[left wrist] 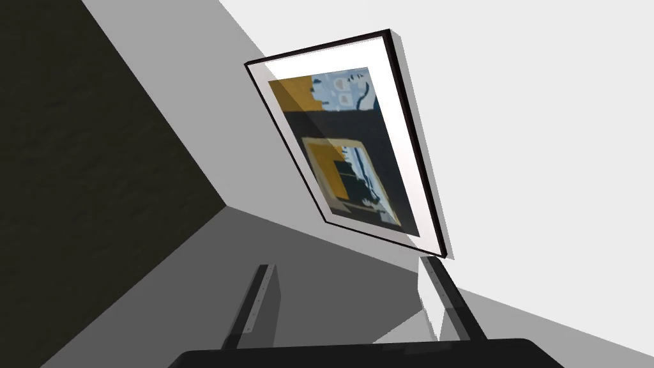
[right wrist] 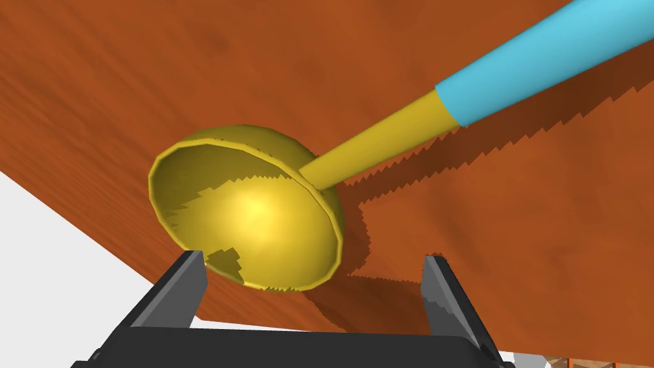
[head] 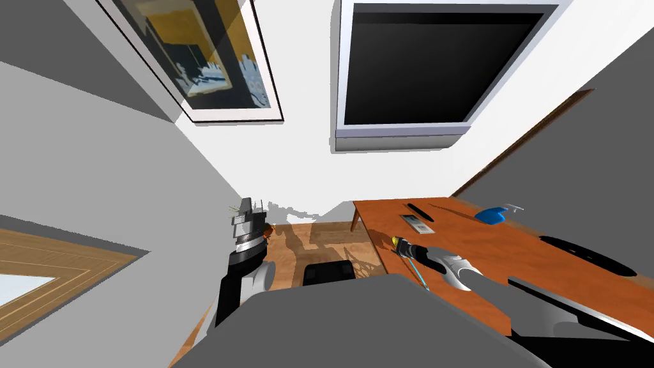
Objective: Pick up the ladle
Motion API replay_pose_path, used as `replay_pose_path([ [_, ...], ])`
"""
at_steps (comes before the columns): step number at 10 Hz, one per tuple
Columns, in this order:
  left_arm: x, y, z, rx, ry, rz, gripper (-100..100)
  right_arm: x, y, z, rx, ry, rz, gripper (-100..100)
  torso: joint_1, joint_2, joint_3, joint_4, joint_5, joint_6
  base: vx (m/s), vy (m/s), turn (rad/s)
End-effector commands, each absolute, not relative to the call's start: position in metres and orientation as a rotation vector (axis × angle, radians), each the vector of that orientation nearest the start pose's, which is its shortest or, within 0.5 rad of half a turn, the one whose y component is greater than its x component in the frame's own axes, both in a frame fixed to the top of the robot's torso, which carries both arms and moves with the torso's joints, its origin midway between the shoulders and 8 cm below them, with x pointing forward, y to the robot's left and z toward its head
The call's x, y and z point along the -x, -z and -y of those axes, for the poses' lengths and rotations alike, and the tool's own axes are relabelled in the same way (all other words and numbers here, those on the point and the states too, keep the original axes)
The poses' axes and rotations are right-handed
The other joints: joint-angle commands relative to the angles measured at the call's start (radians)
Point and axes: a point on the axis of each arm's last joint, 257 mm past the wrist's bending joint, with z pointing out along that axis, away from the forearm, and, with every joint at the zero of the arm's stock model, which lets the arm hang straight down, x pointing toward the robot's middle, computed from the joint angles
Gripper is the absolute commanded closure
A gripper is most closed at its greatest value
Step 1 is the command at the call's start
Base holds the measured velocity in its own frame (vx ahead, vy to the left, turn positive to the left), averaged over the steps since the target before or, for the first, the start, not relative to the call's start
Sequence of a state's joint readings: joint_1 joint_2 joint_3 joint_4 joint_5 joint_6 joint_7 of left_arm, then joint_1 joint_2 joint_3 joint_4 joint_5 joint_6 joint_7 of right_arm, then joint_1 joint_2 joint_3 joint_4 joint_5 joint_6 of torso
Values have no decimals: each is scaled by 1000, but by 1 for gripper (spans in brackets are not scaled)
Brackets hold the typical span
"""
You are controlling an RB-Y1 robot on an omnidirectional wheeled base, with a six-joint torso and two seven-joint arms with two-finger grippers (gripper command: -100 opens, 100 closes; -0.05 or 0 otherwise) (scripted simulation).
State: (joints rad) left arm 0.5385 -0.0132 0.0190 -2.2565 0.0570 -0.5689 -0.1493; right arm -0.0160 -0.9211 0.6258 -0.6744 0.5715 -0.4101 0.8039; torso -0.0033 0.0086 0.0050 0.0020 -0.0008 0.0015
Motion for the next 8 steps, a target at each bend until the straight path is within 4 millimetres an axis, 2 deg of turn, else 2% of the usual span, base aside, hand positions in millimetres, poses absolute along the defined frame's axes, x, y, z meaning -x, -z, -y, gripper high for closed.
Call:
replay_pose_path([
  [1, -331, -15, -298, 637, 1164, -594, 0, -287, 512, 559, 972, 329, -2389, -100, 0, 0, 0, 0, 0, 0, -129, -30, 214],
  [2, -331, -15, -298, 637, 1164, -594, 0, -287, 511, 558, 990, 324, -2380, -100, 1, 0, 0, 0, 0, 0, -60, -12, 40],
  [3, -331, -15, -298, 637, 1164, -594, 0, -287, 511, 558, 987, 325, -2382, 100, 2, -4, -2, -1, 0, 1, -10, -3, -9],
  [7, -331, -15, -298, 637, 1164, -594, 0, -287, 511, 558, 985, 323, -2382, 100, 2, -9, -6, -2, 1, 0, -2, 0, -1],
  [8, -331, -15, -298, 637, 1164, -594, 0, -287, 511, 558, 984, 323, -2382, 0, 2, -10, -6, -2, 1, 0, 0, 0, 0],
])
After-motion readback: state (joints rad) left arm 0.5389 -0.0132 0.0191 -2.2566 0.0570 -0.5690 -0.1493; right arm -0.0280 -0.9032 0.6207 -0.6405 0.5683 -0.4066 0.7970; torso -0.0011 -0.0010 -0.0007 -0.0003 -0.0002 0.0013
